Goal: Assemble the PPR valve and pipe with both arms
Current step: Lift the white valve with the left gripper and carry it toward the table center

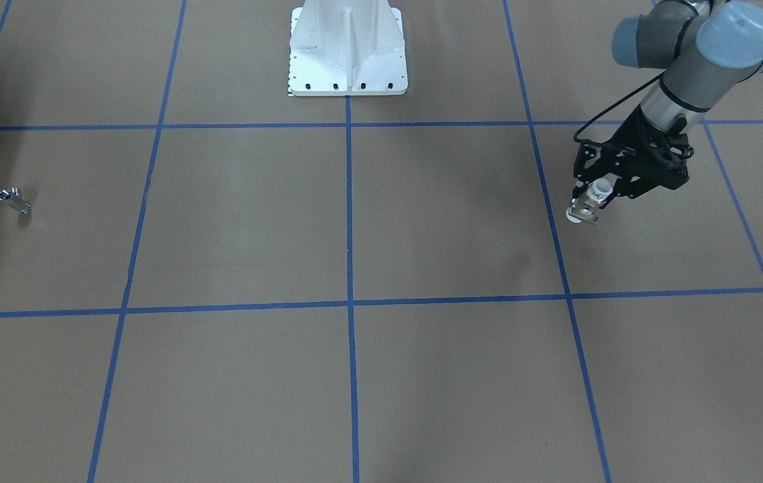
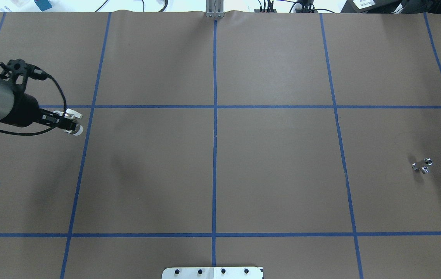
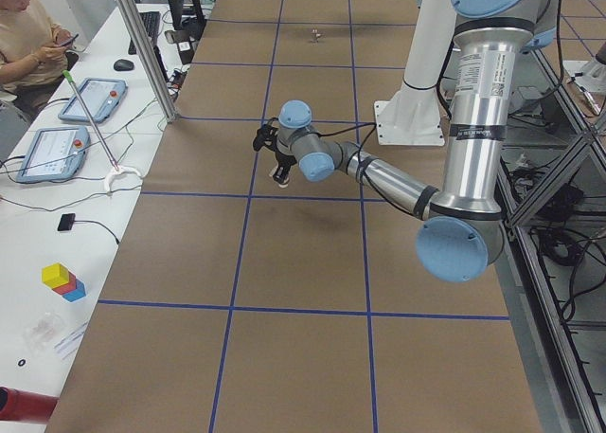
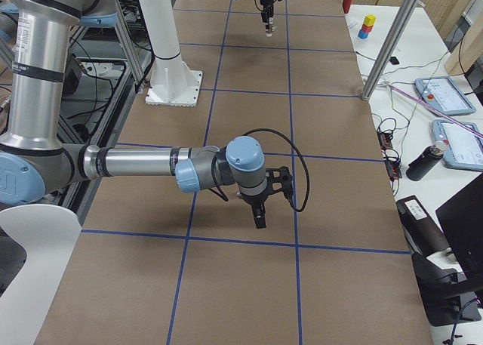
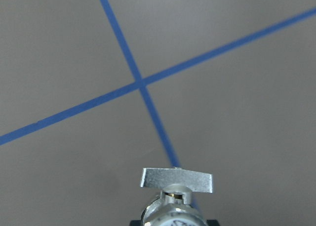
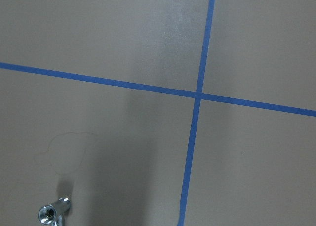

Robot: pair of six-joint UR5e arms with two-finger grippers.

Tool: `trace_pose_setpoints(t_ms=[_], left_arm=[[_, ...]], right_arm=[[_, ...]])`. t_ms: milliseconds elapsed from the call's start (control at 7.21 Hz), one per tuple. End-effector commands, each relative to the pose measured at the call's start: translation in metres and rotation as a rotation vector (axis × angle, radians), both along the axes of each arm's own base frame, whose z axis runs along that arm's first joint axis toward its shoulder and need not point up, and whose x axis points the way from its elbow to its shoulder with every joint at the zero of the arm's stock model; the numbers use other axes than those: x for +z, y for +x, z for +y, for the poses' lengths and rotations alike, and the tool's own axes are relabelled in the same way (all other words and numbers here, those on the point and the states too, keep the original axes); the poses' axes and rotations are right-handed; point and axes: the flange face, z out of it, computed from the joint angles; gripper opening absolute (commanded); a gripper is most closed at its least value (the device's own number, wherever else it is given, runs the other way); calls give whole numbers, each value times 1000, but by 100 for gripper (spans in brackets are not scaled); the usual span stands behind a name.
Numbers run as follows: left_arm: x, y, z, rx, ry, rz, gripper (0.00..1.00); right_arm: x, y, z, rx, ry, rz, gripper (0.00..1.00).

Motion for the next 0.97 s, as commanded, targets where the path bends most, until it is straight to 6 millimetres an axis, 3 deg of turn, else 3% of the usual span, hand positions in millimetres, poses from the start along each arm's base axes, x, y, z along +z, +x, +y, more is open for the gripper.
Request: trace_pose_setpoints(t_ms=[0, 277, 416, 555, 694, 832], left_arm=[[-93, 70, -6, -37, -109, 20, 0], [-166, 177, 27, -42, -160, -17, 0], [-193, 222, 30, -47, -175, -13, 0], [-222, 261, 22, -67, -196, -15, 0], [-238, 288, 10, -80, -211, -32, 0], [-234, 303, 2, -98, -209, -62, 0]], right_arm=[[2, 0, 0, -1, -4, -3, 100], [3, 0, 0, -2, -5, -3, 100], [3, 0, 0, -2, -5, -3, 100], [4, 0, 0, -1, -9, -5, 100], [5, 0, 0, -1, -11, -5, 100], [5, 0, -1, -1, -11, -5, 100]])
